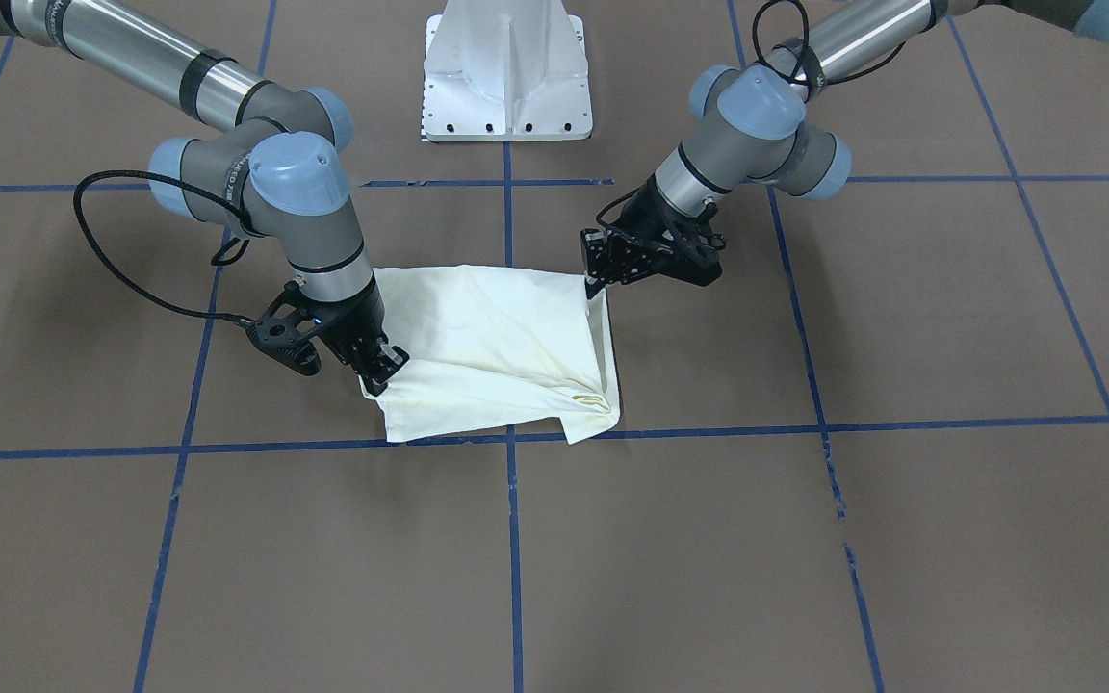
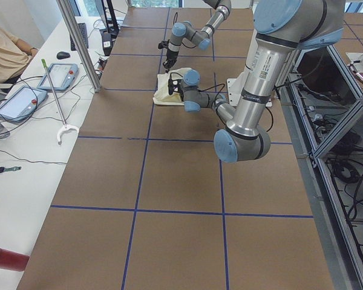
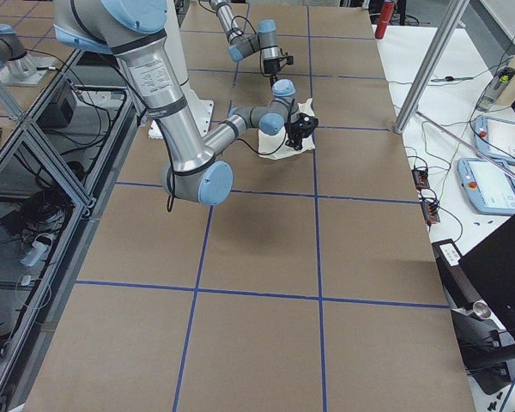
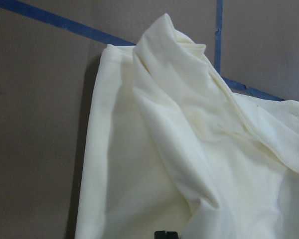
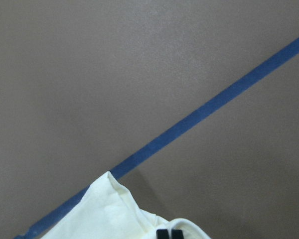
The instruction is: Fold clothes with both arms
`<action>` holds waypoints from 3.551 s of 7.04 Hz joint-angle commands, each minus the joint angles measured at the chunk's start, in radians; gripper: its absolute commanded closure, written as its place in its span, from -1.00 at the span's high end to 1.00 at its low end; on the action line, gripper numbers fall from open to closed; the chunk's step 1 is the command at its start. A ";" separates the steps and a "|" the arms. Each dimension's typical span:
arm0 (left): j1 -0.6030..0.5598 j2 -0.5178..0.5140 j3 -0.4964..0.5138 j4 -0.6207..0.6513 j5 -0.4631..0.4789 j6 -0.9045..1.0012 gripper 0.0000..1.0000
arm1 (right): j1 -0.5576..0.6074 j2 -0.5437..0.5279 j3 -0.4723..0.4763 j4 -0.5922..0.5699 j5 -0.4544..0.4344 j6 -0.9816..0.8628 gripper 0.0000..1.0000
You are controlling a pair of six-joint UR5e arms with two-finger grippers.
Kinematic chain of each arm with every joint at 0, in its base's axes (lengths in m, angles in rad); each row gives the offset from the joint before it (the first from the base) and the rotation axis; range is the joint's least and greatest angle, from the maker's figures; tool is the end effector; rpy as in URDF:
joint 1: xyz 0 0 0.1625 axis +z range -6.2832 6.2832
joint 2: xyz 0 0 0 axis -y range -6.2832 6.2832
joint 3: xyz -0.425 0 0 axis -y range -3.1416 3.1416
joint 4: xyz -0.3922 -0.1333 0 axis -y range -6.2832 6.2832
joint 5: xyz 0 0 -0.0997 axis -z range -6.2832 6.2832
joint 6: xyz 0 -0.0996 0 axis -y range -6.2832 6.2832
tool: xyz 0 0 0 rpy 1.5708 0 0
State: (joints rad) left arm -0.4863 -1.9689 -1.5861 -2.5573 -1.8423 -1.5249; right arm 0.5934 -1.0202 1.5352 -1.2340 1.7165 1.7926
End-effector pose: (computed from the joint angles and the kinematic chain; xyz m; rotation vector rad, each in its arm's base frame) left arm 0.5119 -0.3912 0.3148 0.1481 1.4007 -0.1753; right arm -0.5168 -0.4919 0.3214 0.0232 -0.8801 0.7013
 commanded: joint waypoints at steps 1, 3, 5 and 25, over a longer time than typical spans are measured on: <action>0.081 0.039 0.009 -0.113 0.001 -0.004 -1.00 | -0.001 0.000 -0.001 -0.001 -0.002 0.001 -1.00; 0.143 0.039 0.012 -0.150 0.001 -0.032 -1.00 | -0.001 0.000 0.006 0.001 0.000 0.001 -1.00; 0.146 0.042 0.000 -0.153 0.000 -0.041 -1.00 | -0.001 0.002 0.005 0.001 -0.002 -0.001 -1.00; 0.107 0.053 -0.052 -0.006 -0.048 -0.093 -1.00 | 0.233 -0.008 0.013 0.004 0.282 -0.318 1.00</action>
State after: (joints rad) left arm -0.3800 -1.9527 -1.6018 -2.5638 -1.8860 -1.6183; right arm 0.8266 -1.0287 1.5462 -1.2303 1.9988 1.4741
